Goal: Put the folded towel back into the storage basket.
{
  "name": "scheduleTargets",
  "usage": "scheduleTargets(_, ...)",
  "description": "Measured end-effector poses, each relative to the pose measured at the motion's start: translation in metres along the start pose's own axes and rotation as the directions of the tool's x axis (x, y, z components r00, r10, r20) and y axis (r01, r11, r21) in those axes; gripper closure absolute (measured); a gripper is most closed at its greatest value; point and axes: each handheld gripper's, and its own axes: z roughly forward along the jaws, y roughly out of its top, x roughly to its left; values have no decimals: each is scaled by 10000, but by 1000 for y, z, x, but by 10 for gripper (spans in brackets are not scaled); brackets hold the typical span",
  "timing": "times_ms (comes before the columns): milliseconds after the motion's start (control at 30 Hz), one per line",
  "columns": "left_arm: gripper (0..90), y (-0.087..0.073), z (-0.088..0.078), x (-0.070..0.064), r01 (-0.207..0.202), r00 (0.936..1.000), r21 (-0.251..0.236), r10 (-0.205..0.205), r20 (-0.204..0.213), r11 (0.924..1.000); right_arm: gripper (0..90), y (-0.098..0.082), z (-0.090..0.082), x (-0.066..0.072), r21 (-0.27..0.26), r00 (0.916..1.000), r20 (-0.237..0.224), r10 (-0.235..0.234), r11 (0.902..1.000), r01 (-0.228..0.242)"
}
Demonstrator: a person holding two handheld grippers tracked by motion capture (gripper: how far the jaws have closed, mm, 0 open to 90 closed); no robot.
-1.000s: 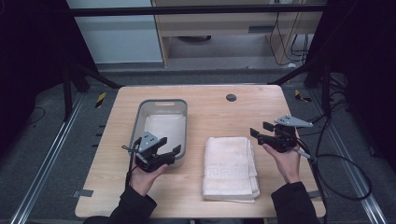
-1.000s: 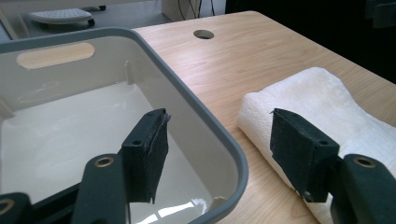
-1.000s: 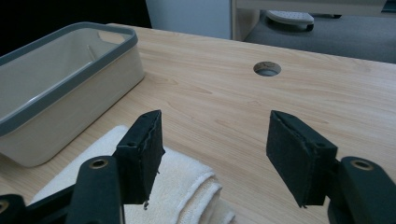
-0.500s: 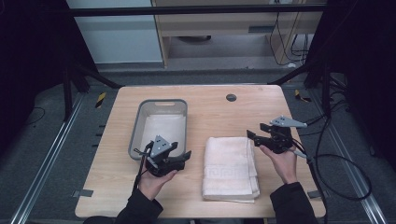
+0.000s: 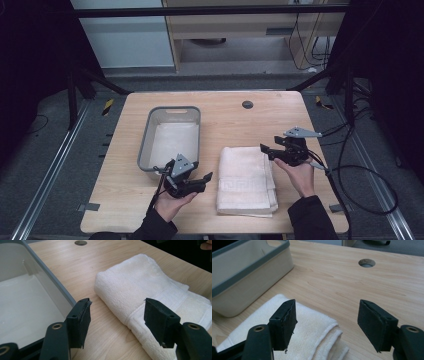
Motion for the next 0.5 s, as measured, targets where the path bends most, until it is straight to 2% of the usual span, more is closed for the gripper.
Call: scheduleTargets(500,374,-14,12,-20,-266,9990,732,239,370,9970,287,-13,16,2,891,9996,39,-288,9956,283)
